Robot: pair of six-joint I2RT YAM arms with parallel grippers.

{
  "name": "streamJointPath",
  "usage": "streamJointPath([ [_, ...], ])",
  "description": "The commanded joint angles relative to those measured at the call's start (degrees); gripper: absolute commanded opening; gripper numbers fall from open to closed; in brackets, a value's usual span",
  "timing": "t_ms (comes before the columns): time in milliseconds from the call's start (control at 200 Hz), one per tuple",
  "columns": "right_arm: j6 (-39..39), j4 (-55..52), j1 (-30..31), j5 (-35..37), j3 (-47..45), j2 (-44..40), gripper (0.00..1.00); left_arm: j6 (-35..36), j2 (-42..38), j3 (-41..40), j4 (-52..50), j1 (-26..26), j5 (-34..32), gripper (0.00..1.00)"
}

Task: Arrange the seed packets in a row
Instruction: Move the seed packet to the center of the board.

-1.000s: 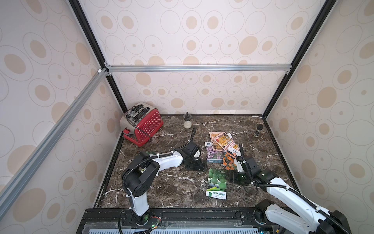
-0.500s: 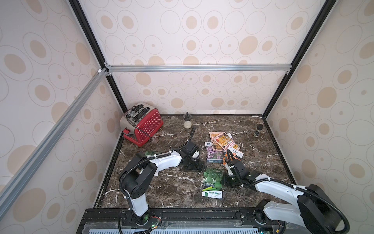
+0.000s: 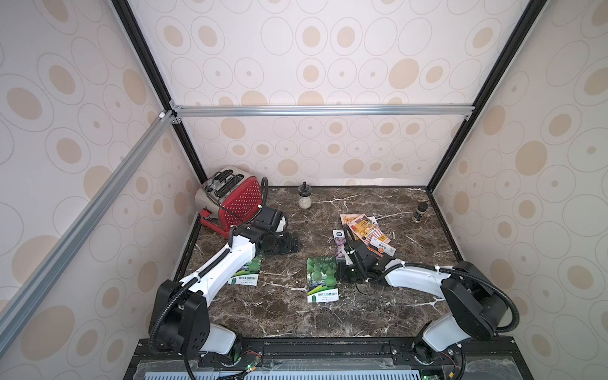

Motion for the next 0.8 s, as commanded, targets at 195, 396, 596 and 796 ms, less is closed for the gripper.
streamJointPath([
  [195,3.3,7.4,1.6,-3.7,12.0,15.7,0.0,-0.7,-2.0,-0.1,-3.5,1.5,-3.6,0.91],
  [396,4.0,6.6,3.4,-4.3,17.9,21.2,0.0,-2.1,-2.7,0.6,-5.9,1.6,-7.4,0.92],
  [596,4.8,6.2,4.9,-4.6,21.3,23.9,0.0,-3.2,-3.9,-0.1,-8.5,4.2,-8.8,0.92],
  [796,5.7,6.7,6.5,-4.4,24.0,25.8,0.0,-3.3,-6.6,-1.7,-8.8,6.4,-9.9,0.93],
])
